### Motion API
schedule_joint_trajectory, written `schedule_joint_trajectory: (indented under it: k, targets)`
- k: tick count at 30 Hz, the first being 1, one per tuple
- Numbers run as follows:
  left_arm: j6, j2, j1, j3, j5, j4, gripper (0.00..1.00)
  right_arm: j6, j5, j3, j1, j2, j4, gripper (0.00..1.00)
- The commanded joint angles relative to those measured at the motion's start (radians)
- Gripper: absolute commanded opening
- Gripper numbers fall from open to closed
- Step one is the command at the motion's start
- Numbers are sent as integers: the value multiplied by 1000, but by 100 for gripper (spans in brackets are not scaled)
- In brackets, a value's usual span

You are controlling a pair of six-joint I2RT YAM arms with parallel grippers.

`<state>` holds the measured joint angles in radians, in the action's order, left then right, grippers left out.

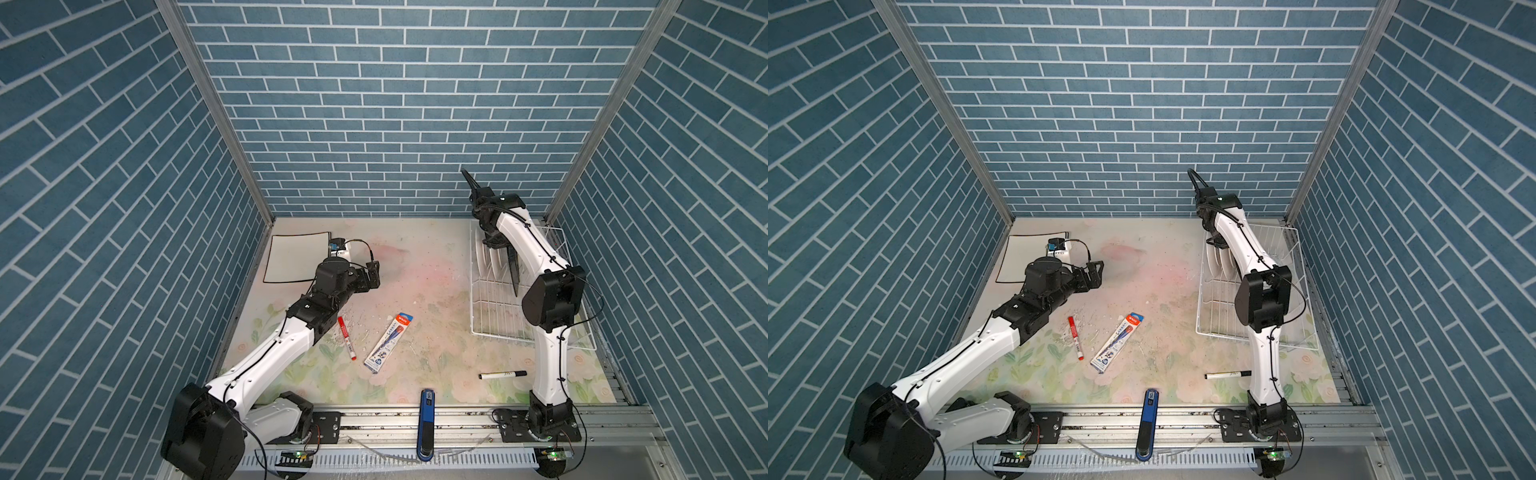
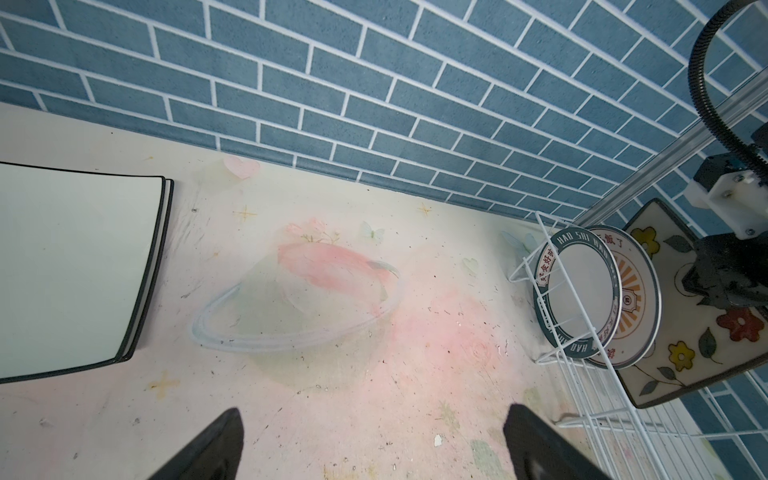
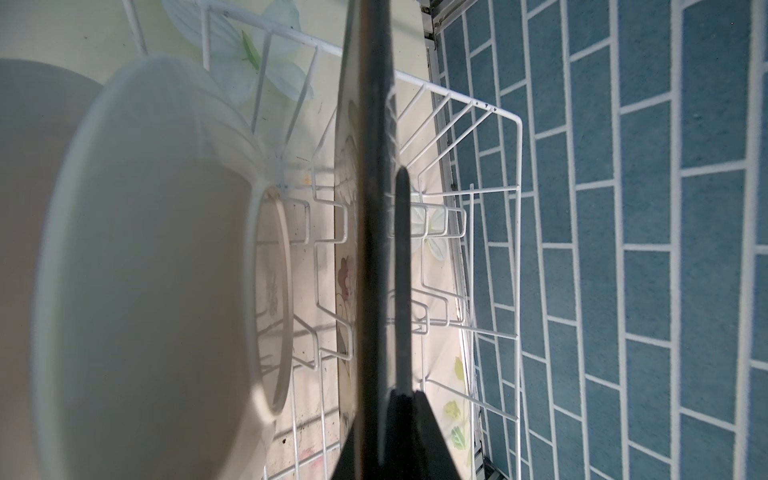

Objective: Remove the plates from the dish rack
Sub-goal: 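Close the right gripper on the top edge of the flowered square plate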

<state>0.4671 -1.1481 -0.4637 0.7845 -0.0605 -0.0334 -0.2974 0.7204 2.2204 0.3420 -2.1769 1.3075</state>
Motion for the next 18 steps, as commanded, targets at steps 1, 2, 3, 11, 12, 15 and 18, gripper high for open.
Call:
schedule_joint_trajectory:
  k: [1,2,3,11,12,15,18]
  targets:
    - [0,16,-7,-3,-16,10,99,-46,-4,-21,-2,41,-8,0]
    - [1,16,-7,-3,-19,10,100,-45,-4,-21,-1,41,-9,0]
    - [2,16,-6,-2,-20,12,100,-45,-3,-21,-1,41,-8,0]
    - [5,10,-6,-5,-22,10,99,-48,26,-15,0,51,-11,0]
    - [5,13,-6,-5,-22,10,99,-48,29,-13,0,54,-11,0]
    - [6,12,-7,-6,-24,9,99,-43,45,-3,0,56,-8,0]
    - [7,12,-7,-6,-22,8,99,-42,59,12,2,58,2,0]
